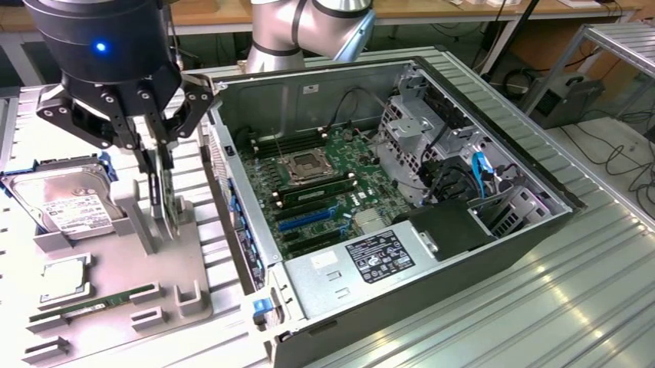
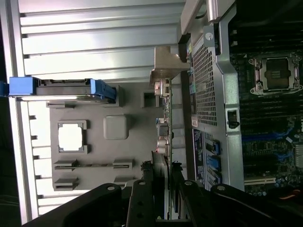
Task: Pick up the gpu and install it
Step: 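Pick up the gpu and move the gpu toward the slot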
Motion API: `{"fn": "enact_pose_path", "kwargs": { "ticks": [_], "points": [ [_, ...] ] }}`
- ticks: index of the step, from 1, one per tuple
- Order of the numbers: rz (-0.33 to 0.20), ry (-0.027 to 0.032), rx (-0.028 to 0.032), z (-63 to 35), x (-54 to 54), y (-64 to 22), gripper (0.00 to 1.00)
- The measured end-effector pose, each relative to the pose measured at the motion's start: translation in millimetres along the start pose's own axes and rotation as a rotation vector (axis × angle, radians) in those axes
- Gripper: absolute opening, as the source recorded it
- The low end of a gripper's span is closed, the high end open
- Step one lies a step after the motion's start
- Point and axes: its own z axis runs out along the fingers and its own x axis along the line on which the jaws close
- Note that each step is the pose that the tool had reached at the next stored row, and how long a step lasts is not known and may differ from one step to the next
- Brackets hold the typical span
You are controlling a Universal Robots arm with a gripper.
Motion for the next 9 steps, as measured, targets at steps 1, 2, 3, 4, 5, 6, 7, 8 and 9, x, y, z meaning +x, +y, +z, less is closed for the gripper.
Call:
{"fn": "enact_pose_path", "kwargs": {
  "ticks": [1,2,3,4,5,6,7,8,9],
  "points": [
    [0.000,-0.0001,0.0000,-0.6,0.0,0.0,0.26],
    [0.000,-0.0001,0.0000,-1.4,0.0,0.1,0.26],
    [0.000,-0.0001,0.0000,-2.3,0.0,0.2,0.26],
    [0.000,0.0000,0.0000,-3.2,0.0,0.3,0.26],
    [0.000,0.0000,0.0000,-3.8,-0.1,0.4,0.26],
    [0.000,-0.0001,0.0000,-4.3,-0.1,0.4,0.26],
    [0.000,-0.0001,0.0000,-4.9,-0.1,0.5,0.26],
    [0.000,0.0000,0.0000,-5.4,-0.1,0.5,0.26],
    [0.000,0.0000,0.0000,-5.7,-0.1,0.5,0.26]
  ]
}}
